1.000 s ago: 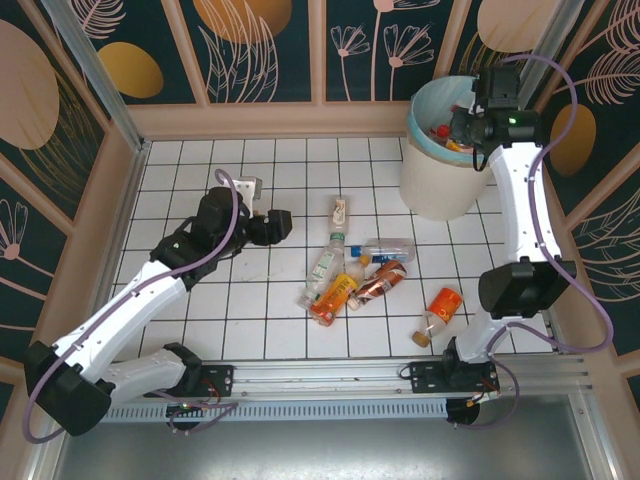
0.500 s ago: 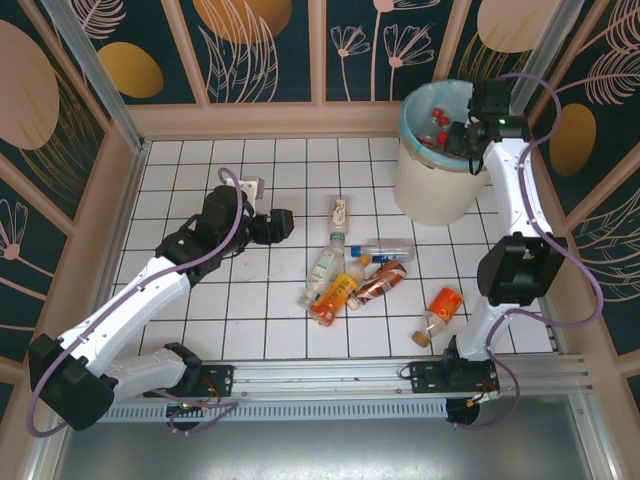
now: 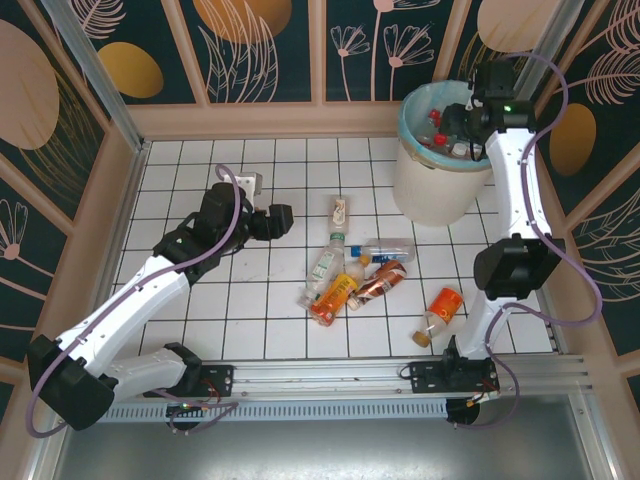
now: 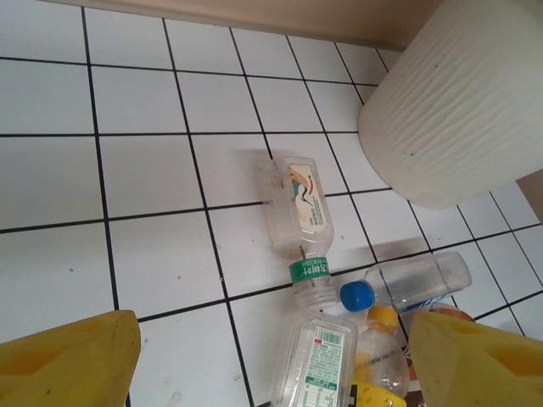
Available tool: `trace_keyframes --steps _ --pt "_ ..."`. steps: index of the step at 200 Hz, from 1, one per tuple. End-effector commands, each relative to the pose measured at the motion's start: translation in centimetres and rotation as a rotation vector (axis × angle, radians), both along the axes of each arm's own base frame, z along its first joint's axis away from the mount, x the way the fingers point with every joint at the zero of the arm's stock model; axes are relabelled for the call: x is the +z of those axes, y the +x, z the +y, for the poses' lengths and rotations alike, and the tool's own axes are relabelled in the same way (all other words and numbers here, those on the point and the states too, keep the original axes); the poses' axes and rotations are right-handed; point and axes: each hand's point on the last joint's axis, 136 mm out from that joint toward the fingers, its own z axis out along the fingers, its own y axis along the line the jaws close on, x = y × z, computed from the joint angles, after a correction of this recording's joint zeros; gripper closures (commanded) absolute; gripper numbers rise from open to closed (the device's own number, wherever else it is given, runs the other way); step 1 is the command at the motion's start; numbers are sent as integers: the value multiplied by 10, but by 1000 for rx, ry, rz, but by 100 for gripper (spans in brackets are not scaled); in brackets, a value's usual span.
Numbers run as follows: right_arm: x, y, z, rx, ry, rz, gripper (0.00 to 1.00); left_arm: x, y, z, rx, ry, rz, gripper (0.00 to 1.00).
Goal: Put the plastic bottles in the bin
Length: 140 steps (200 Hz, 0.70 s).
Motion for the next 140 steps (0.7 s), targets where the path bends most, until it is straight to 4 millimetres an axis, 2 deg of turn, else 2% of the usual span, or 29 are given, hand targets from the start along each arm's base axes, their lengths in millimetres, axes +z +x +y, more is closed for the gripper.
trace_keyframes --steps 1,36,52,71,86,115,140 --pt "30 -14 8 4 -10 -50 37 19 4 1 21 -25 -44 17" --pt "58 -28 30 47 -6 -129 37 16 1 4 25 -10 -34 16" --pt "69 -37 51 102 2 -170 38 11 0 4 20 -3 -13 16" --pt "80 -52 86 203 1 -235 38 2 -3 0 5 -4 23 16" --pt "88 -68 110 273 12 -299 39 -7 -6 -5 -19 -13 60 16" --pt "102 -108 135 350 89 -438 40 -32 -18 -23 -108 -15 160 17" --pt "98 -145 154 449 169 -509 41 -50 -28 -36 -157 32 200 17"
